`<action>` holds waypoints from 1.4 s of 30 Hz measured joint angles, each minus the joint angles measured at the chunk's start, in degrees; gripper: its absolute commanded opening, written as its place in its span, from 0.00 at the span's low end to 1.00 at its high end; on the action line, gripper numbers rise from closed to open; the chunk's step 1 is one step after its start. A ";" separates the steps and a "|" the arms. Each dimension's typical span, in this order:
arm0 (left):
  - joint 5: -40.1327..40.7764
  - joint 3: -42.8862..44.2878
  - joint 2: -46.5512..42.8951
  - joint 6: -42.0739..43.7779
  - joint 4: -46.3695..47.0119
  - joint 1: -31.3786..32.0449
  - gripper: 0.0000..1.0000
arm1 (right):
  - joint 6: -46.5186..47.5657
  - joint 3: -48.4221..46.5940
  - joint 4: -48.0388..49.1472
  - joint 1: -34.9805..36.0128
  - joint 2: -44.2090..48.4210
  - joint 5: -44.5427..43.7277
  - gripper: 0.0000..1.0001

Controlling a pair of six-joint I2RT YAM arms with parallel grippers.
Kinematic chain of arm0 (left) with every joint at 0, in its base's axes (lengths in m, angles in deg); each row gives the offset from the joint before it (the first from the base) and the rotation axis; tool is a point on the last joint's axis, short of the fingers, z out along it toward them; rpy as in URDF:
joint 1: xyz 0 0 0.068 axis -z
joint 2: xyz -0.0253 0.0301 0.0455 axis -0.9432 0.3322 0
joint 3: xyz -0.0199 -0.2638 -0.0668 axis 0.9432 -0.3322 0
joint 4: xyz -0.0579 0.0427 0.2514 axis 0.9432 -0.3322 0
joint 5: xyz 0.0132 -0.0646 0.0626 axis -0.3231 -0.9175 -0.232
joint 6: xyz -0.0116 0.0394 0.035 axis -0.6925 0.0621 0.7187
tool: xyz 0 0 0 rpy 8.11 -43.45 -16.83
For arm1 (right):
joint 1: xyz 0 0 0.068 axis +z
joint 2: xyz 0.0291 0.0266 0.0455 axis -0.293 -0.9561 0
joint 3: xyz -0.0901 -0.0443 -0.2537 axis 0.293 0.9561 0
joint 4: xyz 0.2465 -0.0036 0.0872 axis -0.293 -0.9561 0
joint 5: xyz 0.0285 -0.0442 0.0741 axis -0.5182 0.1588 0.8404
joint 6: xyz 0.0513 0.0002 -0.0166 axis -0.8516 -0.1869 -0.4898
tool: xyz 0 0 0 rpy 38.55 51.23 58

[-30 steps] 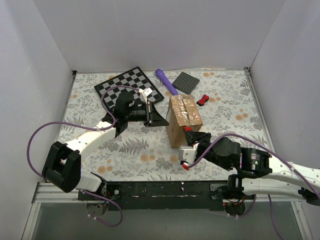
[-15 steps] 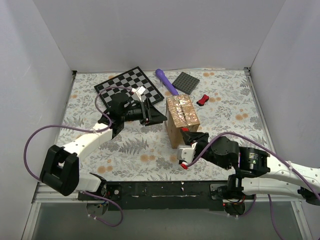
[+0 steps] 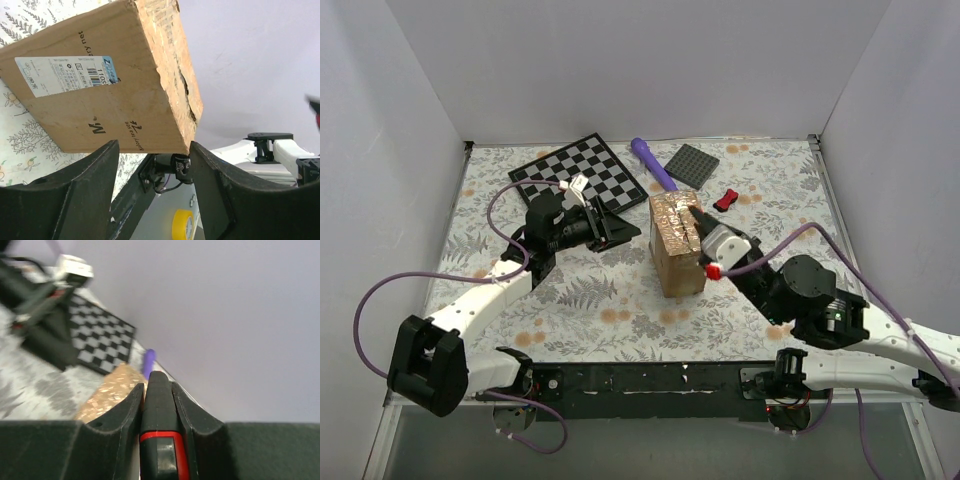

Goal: Unpack the express box
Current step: Place the knife at the center of the board.

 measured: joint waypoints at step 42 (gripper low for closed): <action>3.23 -6.75 -7.93 3.74 -11.69 -0.46 0.58 | -48.24 21.64 -5.95 -58.99 -5.77 15.28 0.01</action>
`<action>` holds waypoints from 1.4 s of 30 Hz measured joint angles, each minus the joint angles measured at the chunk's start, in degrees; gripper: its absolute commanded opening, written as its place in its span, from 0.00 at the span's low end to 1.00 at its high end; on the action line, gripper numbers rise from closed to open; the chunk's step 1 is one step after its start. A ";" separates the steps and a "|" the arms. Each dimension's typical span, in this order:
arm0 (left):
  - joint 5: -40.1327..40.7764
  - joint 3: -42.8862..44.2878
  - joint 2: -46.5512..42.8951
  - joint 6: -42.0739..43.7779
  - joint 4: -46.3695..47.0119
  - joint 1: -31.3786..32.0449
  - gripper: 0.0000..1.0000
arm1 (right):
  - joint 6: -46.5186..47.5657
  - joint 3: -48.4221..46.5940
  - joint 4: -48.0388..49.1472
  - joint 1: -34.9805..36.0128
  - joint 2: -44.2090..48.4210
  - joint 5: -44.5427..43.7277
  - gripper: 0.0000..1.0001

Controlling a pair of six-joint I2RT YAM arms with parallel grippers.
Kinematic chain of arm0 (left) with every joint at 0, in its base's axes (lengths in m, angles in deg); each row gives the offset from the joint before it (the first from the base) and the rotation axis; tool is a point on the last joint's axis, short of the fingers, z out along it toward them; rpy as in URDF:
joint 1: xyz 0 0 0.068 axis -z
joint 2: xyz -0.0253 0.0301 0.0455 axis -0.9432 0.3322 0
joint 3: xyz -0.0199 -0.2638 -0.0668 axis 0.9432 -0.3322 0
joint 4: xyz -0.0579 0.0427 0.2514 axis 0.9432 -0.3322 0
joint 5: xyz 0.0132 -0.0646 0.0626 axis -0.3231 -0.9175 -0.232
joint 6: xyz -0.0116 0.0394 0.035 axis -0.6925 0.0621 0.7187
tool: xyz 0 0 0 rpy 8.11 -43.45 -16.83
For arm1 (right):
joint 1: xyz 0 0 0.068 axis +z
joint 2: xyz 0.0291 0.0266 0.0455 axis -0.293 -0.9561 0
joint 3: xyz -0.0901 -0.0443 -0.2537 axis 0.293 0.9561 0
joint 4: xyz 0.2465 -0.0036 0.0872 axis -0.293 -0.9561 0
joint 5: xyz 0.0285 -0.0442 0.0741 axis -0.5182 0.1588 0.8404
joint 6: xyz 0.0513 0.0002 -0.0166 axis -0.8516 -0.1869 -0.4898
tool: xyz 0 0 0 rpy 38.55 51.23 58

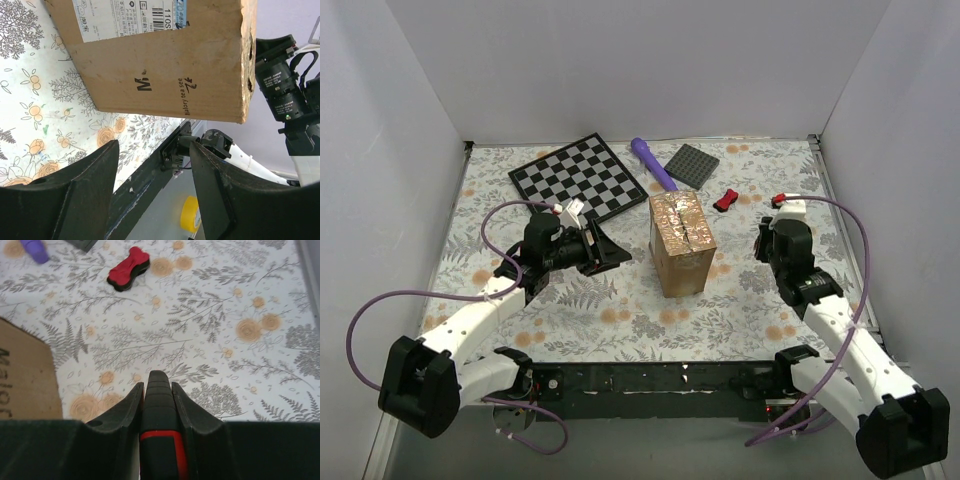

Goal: Unpack the express box
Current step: Place the knife at the center of the board.

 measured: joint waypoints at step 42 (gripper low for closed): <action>2.58 -2.19 -0.90 -0.15 -0.02 0.00 0.58 | 20.24 8.76 30.16 5.11 -11.78 2.80 0.60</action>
